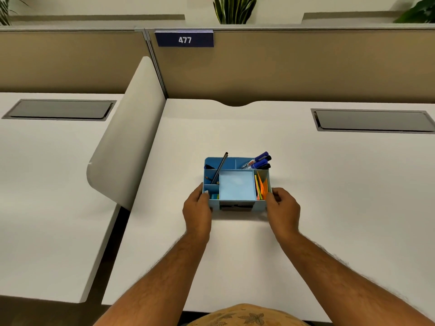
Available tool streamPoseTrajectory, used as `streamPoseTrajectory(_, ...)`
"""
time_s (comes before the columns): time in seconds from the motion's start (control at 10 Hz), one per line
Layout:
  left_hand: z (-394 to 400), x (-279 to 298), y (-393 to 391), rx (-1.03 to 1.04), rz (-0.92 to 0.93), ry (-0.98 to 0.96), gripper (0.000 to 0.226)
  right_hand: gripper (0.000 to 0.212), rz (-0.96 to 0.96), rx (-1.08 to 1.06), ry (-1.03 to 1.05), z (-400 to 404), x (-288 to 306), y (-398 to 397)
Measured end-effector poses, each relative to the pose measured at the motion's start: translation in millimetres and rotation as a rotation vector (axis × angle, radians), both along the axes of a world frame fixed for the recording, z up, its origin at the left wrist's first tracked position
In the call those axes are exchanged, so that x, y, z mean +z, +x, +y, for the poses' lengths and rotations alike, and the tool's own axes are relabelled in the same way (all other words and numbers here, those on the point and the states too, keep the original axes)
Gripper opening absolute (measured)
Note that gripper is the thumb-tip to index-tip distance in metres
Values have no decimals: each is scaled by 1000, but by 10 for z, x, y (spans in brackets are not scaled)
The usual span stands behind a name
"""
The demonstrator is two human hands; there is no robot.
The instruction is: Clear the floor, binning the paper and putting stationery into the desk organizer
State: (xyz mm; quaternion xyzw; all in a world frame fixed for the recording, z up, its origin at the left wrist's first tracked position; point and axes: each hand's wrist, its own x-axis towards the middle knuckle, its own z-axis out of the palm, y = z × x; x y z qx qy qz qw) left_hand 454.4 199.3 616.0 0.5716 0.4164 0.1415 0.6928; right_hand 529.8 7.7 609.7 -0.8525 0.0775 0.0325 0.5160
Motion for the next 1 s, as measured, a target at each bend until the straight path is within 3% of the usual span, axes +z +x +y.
streamPoseTrajectory(0.2,253,155,111,14,-38,23,39,15,-26,63,37,197,121,120)
streamPoseTrajectory(0.5,1270,377,352,63,-20,-63,44,24,-10,250,-133,1273,311,564)
streamPoseTrajectory(0.8,1736,280,316,76,0,-158,43,27,68,262,-228,1780,267,535)
streamPoseTrajectory(1.0,1792,231,269,37,40,-71,40,35,109,214,-139,1730,313,486)
